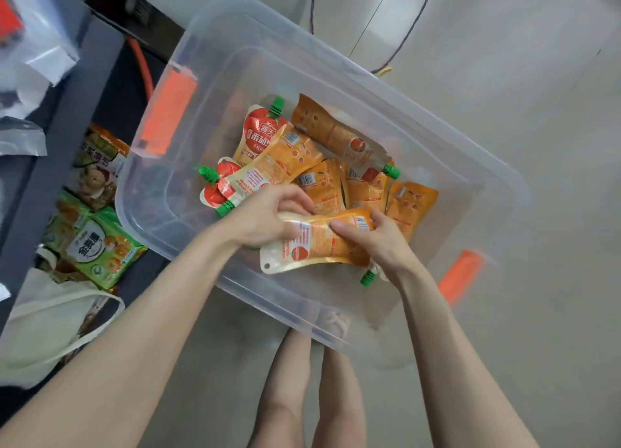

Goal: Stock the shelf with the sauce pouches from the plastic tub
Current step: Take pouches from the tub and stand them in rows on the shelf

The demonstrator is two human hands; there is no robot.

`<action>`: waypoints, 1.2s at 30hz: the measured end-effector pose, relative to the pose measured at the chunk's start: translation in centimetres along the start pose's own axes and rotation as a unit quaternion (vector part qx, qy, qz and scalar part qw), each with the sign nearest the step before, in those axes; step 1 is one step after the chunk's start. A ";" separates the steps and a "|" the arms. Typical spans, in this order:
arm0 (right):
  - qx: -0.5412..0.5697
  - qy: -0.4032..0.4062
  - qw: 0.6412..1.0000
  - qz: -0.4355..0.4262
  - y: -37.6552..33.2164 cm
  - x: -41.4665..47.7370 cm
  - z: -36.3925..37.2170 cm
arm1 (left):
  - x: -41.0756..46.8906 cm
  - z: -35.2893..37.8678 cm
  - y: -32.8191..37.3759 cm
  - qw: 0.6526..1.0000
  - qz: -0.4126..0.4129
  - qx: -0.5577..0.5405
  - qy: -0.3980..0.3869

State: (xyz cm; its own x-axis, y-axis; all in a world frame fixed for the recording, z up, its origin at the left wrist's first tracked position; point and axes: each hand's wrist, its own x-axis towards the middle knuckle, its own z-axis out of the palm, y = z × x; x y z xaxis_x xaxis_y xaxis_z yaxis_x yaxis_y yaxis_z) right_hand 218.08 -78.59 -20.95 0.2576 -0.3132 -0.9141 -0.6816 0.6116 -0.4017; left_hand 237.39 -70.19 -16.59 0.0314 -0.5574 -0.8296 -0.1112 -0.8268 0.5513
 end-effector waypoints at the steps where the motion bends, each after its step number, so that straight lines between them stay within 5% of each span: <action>1: 0.018 0.015 1.000 -0.011 -0.4 0.1 -0.1 | 0.3 -0.3 0.1 0.999 0.013 -0.002 0.036; 6: 0.131 0.166 0.977 -0.026 -1.2 1.0 0.6 | 3.6 -1.3 -1.5 0.932 -0.018 0.154 0.328; 12: 0.157 0.243 0.957 0.013 0.4 0.9 1.2 | 6.1 -1.8 -3.6 0.918 -0.100 0.243 0.296; 17: 0.173 0.244 0.953 0.040 1.6 -0.7 2.0 | 6.1 -1.8 -2.6 0.952 -0.130 0.145 0.236; 19: 0.186 0.218 0.958 0.026 1.6 -1.6 2.0 | 5.3 -1.7 -2.1 0.969 -0.110 0.029 0.219; 23: 0.181 0.122 0.975 -0.034 0.9 -4.2 2.0 | 1.4 -1.1 -0.7 0.949 -0.045 -0.141 0.279; 29: 0.156 -0.031 0.981 -0.107 -1.0 -10.8 1.1 | -8.8 0.9 0.3 0.884 0.026 -0.369 0.286; 36: 0.032 -0.175 0.973 -0.144 -3.4 -21.6 0.8 | -22.3 5.5 0.7 0.792 0.092 -0.483 0.361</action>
State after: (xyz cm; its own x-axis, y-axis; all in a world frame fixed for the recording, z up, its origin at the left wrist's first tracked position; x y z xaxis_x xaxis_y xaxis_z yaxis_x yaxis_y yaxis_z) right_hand 215.34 -73.34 0.13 0.6572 -0.2190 -0.7212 -0.5049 0.5826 -0.6369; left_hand 231.17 -57.95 1.86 0.7015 -0.2850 -0.6532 0.6218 -0.2031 0.7564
